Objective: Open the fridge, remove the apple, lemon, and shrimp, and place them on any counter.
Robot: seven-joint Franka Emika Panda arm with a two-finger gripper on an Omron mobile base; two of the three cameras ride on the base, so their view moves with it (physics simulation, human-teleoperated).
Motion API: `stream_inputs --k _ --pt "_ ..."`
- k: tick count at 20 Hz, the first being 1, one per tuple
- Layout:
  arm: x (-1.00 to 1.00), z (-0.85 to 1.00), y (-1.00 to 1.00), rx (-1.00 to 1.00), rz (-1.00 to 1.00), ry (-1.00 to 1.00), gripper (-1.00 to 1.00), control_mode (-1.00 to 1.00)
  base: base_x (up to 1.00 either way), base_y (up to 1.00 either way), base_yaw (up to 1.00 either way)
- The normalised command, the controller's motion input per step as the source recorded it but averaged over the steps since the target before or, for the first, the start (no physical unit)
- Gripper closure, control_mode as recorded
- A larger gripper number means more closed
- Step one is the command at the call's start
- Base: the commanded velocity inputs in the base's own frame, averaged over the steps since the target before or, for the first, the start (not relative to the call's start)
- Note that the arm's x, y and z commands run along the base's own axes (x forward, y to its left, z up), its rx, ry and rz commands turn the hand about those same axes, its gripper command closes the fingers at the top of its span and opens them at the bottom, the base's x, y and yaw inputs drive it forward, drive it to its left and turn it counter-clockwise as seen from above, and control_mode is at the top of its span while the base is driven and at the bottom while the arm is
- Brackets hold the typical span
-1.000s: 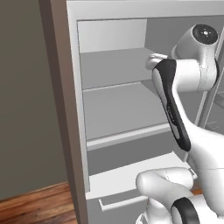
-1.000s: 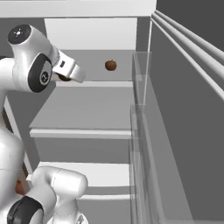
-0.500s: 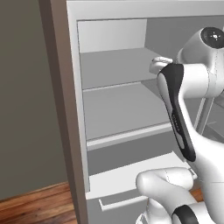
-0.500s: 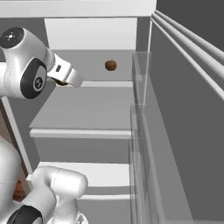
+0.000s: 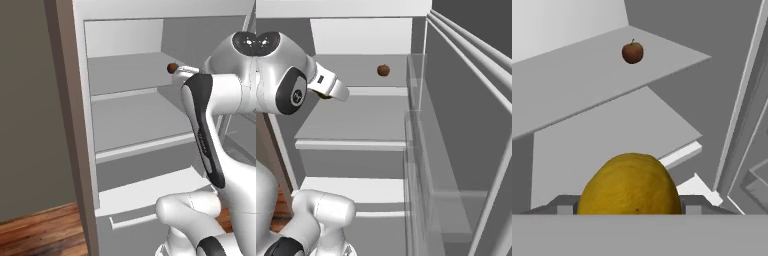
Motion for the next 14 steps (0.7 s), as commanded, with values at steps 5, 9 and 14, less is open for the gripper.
stream_inputs --k 5,9,14 --pt "0.00 0.00 0.00 0.00 0.00 0.00 1.00 1.00 -0.42 0.20 -0.05" --pt "0.00 0.00 0.00 0.00 0.00 0.00 1.00 1.00 -0.33 0.81 -0.40" --pt "0.00 0.00 0.00 0.00 0.00 0.00 1.00 1.00 -0.83 0.47 -0.58"
